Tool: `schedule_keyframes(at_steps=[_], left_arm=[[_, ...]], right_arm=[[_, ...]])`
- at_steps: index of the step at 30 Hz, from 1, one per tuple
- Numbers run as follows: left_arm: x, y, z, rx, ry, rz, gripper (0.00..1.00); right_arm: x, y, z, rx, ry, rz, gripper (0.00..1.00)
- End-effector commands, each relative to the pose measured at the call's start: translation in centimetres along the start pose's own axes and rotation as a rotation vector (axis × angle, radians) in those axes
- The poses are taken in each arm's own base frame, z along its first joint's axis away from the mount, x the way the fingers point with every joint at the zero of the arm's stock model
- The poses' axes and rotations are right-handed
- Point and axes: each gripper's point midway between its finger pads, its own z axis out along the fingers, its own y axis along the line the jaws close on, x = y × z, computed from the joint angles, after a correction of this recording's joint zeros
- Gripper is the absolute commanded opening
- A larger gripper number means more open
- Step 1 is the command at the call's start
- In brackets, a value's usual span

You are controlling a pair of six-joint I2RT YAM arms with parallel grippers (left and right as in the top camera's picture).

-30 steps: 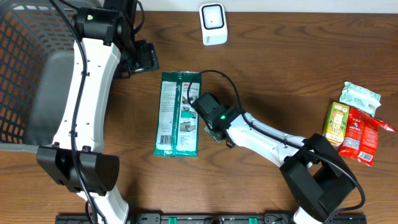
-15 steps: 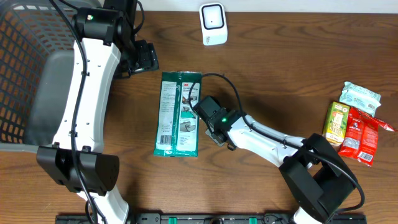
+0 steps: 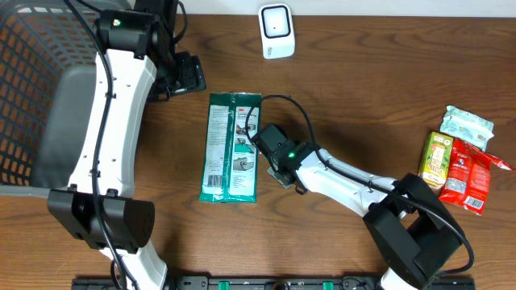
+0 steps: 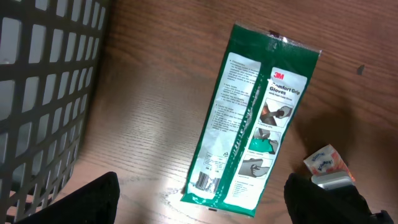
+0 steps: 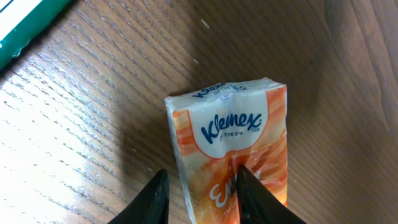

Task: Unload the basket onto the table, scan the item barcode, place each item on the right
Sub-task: 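Close the right gripper on the Kleenex pack and lift it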

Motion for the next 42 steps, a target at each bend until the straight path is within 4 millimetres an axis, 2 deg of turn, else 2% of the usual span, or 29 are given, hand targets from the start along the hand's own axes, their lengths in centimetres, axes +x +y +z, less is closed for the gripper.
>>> schedule_keyframes(at_steps=[1,6,11,16,37,40,42], left_arm=[[0.1,0.3,-0.1,-0.013,-0.003,0.001,0.85],[0.1,0.3,-0.1,-0.012,-0.003,0.001,0.85],[0.1,0.3,-0.1,-0.012,-0.003,0.001,0.85],[0.1,0.3,-0.1,-0.012,-0.003,0.001,0.85],[0.1,0.3,-0.1,-0.012,-0.003,0.001,0.85],[0.1,0.3,-0.1,-0.012,-0.003,0.001,0.85],[0.1,0.3,-0.1,-0.012,-0.003,0.001,0.85]], right_arm=[[0.6,0.3,0.1,-0.026,0.012,0.004,0.28],[0.9,0.3,0.3,-0.022,0.012,0.004,0.23],[1.1,0.4,0.5,-0.023,0.013,0.004,0.24],[1.2,0.4,0.5,-0.023,0.020,0.002,0.18],[1.8,0.5,0.5,-0.025,0.042,-0.004,0.20],[2.0,0.5,0.5,-0.025,0.047,-0.006,0.11],[2.0,0.4,0.5,-0.025,0.049,-0.006,0.01]])
